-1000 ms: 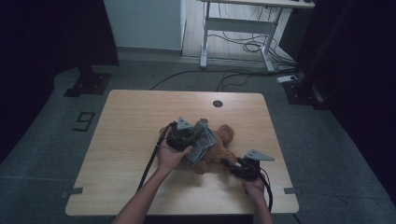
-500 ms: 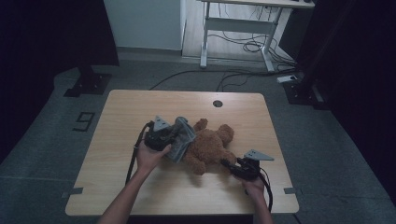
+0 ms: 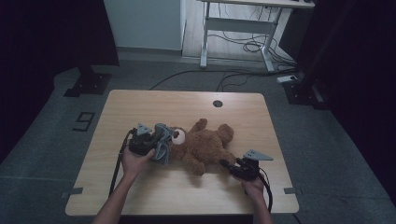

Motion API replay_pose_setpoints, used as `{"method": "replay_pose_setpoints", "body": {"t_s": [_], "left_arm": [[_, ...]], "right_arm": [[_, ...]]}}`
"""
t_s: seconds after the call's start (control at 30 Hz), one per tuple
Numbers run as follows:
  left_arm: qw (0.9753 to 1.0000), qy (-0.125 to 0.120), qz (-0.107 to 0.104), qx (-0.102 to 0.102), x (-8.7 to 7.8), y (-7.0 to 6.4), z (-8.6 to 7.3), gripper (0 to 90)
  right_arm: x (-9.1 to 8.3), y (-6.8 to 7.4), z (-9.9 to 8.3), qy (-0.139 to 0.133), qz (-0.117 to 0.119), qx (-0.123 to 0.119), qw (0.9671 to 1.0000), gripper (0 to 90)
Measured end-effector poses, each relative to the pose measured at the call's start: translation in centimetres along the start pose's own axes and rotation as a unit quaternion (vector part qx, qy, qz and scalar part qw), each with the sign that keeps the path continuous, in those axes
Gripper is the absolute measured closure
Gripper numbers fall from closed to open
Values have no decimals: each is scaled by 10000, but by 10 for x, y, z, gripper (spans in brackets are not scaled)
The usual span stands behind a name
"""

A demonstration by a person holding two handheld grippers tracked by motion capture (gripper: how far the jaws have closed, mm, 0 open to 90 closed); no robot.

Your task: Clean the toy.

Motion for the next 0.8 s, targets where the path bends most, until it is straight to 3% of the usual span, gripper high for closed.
{"method": "replay_pose_setpoints", "body": {"t_s": [0.27, 0.33, 0.43, 0.53, 0.63, 0.8], "left_arm": [[9994, 285, -50, -197, 16, 12, -21, 781], [9995, 243, -42, -204, 12, 12, -20, 780], [9999, -17, 115, -62, -6, 8, -11, 781], [9991, -318, 134, 253, -25, -10, 7, 782], [9966, -582, -58, 574, -38, -39, 27, 782], [9911, -656, -504, 1046, -35, -97, 57, 782]], "right_arm": [[1, 0, 0, 39, -11, 10, 10000, 579], [1, -1, -1, 56, -17, 6, 10000, 579], [1, -1, -1, 35, -18, 50, 10000, 580], [1, -2, -1, 26, 12, 80, 10000, 580], [1, -2, 0, 26, 10, 72, 10000, 580], [1, -2, -1, 37, 19, 58, 10000, 580]]}}
Point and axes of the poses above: each handheld gripper's, and its own axes: x roughly forward along the jaws, z roughly out of its top, y roughly to its left, the point moved 3 cm from there along x, roughly forward along the jaws, and after that the axes turned 13 degrees about y, right-handed, at the moved point
